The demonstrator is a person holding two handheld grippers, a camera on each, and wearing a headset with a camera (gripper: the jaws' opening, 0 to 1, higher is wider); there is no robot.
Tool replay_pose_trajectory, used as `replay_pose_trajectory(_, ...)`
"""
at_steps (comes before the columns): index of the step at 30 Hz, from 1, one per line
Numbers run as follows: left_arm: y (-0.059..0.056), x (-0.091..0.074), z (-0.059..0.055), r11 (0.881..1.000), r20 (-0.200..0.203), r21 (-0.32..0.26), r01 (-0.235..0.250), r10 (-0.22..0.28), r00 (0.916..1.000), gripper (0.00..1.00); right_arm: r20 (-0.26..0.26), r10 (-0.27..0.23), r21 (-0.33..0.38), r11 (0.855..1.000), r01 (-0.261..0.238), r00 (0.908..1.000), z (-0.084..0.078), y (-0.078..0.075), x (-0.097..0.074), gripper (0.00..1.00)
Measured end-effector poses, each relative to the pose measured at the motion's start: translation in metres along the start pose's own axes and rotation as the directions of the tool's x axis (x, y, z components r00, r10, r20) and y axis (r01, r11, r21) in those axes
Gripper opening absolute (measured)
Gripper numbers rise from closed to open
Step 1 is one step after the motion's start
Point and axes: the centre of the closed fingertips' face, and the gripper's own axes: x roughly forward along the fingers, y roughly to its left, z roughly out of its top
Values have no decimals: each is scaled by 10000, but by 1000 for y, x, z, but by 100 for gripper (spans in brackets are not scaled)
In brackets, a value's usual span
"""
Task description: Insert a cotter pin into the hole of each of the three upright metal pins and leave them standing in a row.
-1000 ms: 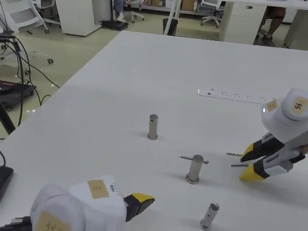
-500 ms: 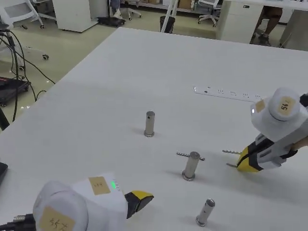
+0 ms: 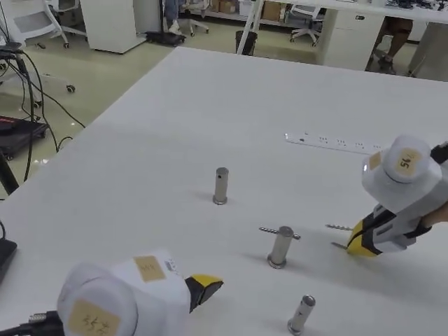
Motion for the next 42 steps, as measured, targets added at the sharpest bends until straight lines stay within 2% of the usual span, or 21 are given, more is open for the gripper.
replay_pose_trajectory(4,2,-1,3,9999,66,21,-130,130,9999,98,-32,-37,-7,10000,37,10000,0,0,0,2)
replay_pose_trajectory(6,3,-2,2,9998,-87,-111,-186,185,9998,94,-60,-3,-75,10000,2,10000,0,1,0,2)
replay_pose_trajectory(9,4,-4,4,9996,-4,-17,-272,272,9996,92,56,-89,-180,9998,90,9999,4,1,-5,2)
replay_pose_trajectory(15,4,-5,7,9993,42,-265,-255,256,9997,92,345,-255,-627,9976,277,9991,12,9,-20,2)
replay_pose_trajectory(20,-1,-4,7,9997,-1,-162,-166,166,9999,91,790,-514,-769,9954,575,9955,17,16,-34,2)
replay_pose_trajectory(27,-3,-5,13,9996,149,-281,-100,104,9998,92,1279,-845,-1042,9897,981,9882,12,34,-55,2)
replay_pose_trajectory(32,-1,-6,19,9995,294,-278,-177,185,9994,88,1722,-1395,-1319,9777,1631,9751,12,44,-69,2)
replay_pose_trajectory(39,1,-6,33,9988,573,-480,-95,122,9983,80,2292,-1782,-1225,9700,2100,9569,15,61,-82,2)
replay_pose_trajectory(40,0,-6,37,9985,664,-548,-43,80,9978,78,2470,-2142,-1330,9585,2520,9450,18,60,-85,2)
replay_pose_trajectory(42,-2,-5,45,9969,910,-774,141,-70,9958,73,2583,-2386,-1532,9466,2836,9361,21,64,-87,2)
